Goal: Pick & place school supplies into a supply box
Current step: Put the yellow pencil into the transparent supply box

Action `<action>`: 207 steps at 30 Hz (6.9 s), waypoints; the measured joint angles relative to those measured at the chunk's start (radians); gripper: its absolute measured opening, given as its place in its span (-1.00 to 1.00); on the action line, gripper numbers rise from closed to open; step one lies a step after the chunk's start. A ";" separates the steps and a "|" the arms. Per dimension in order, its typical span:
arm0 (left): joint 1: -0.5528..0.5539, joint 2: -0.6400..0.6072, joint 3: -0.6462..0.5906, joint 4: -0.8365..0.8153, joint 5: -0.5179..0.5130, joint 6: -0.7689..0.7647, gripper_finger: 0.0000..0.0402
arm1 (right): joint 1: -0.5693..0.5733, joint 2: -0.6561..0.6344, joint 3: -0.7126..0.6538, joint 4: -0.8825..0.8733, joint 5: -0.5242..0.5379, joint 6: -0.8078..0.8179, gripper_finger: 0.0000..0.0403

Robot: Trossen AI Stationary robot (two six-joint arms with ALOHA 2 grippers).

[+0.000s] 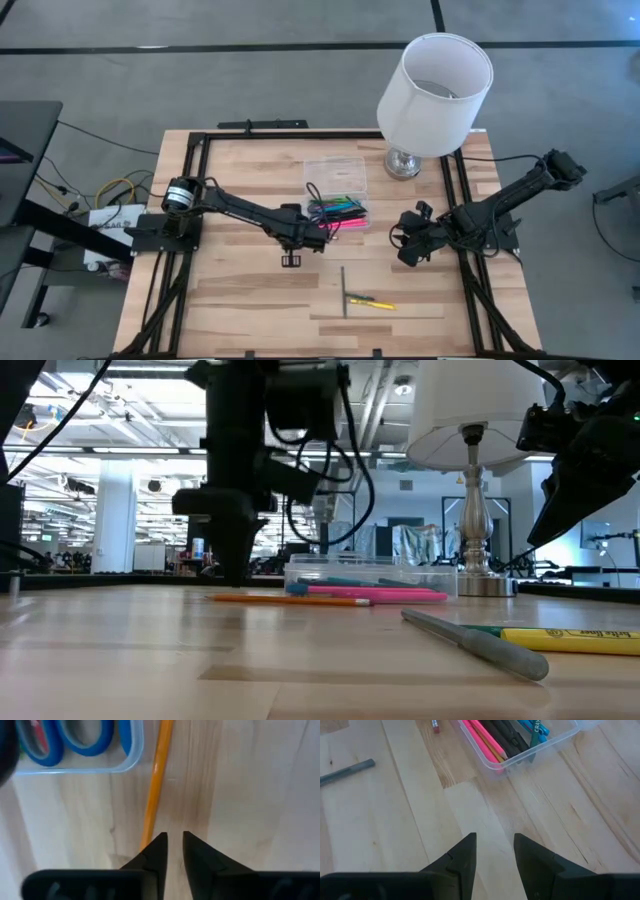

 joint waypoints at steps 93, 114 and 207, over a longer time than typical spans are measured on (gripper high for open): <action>-0.051 0.215 0.209 0.254 0.078 -0.139 -0.40 | 0.005 0.000 0.000 0.003 0.004 0.016 -0.38; -0.050 0.348 0.449 0.000 0.101 -0.126 -0.87 | 0.005 0.000 0.000 0.003 0.004 0.016 -0.38; -0.055 0.358 0.594 -0.026 0.077 0.001 -0.65 | 0.033 0.000 0.000 0.003 0.004 0.025 -0.38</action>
